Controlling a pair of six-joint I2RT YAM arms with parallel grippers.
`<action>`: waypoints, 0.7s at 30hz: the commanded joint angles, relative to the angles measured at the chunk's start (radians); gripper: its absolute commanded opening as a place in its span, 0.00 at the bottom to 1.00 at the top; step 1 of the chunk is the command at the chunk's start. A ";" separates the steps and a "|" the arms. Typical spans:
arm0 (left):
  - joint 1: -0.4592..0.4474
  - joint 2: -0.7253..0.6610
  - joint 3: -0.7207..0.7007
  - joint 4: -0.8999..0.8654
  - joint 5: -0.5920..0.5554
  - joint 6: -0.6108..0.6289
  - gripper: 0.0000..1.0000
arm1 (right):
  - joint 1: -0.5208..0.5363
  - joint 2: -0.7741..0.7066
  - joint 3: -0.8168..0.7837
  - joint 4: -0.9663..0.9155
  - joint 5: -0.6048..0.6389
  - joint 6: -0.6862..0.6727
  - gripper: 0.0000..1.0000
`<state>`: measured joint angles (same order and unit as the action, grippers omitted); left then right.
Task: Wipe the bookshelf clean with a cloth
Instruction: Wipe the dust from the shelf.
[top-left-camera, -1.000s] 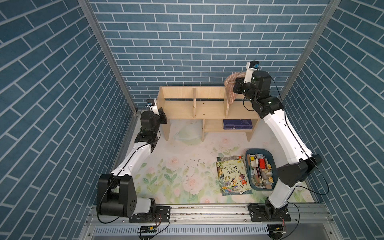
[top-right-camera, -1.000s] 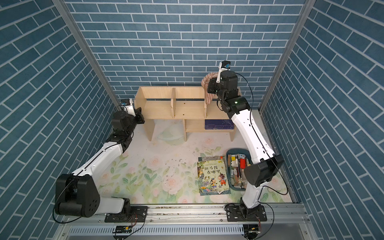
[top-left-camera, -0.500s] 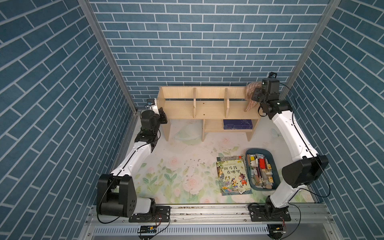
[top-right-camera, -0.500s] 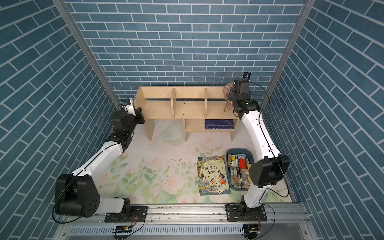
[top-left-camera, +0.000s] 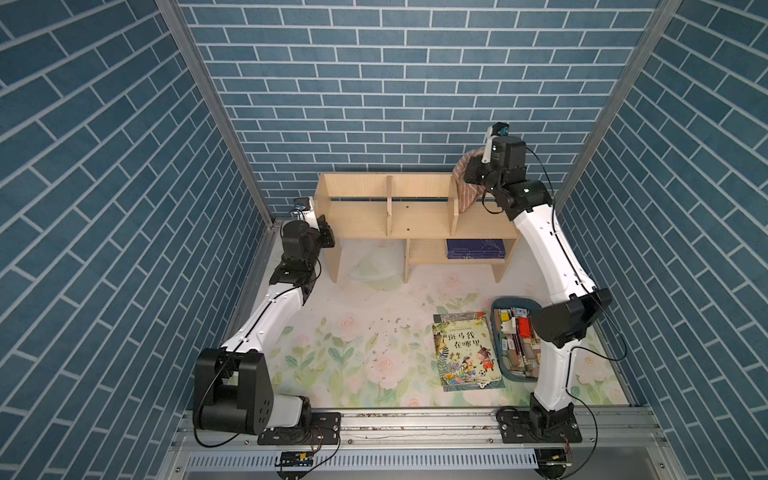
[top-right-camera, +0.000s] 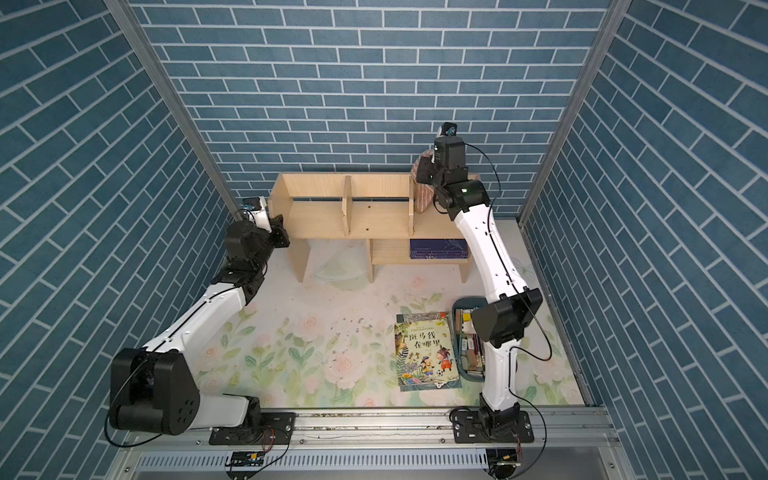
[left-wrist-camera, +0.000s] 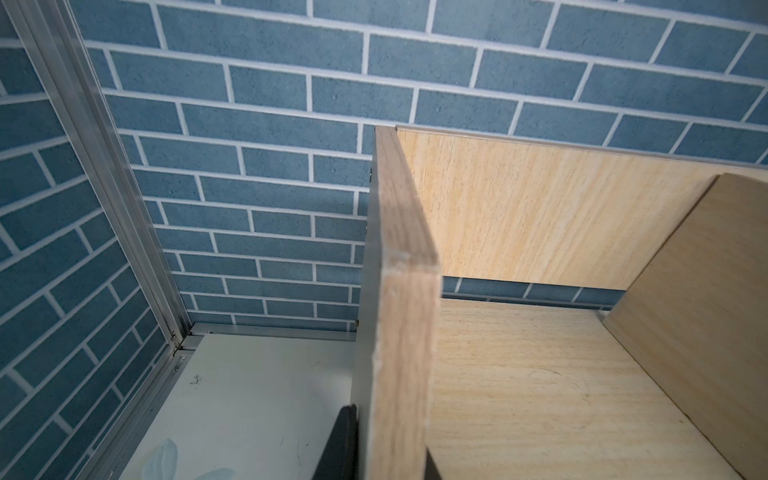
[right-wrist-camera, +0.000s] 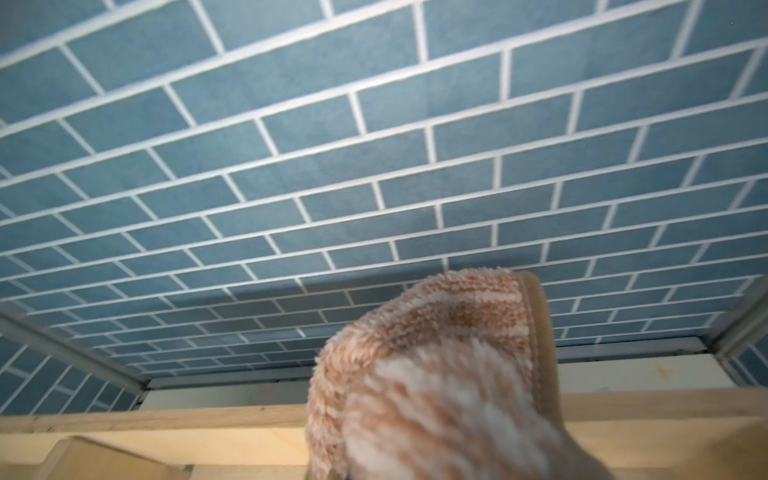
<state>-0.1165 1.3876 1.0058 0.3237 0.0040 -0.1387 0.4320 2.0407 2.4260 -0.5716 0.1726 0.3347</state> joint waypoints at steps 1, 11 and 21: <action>-0.077 0.024 -0.016 -0.137 0.214 -0.128 0.00 | 0.010 0.016 0.039 -0.050 -0.032 -0.006 0.00; -0.077 0.024 -0.015 -0.144 0.205 -0.127 0.00 | -0.159 -0.135 -0.115 -0.083 0.186 0.013 0.00; -0.077 0.035 -0.006 -0.162 0.185 -0.119 0.00 | -0.188 -0.379 -0.469 -0.062 0.295 0.007 0.00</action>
<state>-0.1173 1.3876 1.0115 0.3111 0.0013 -0.1371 0.2348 1.7218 2.0251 -0.6292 0.4240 0.3347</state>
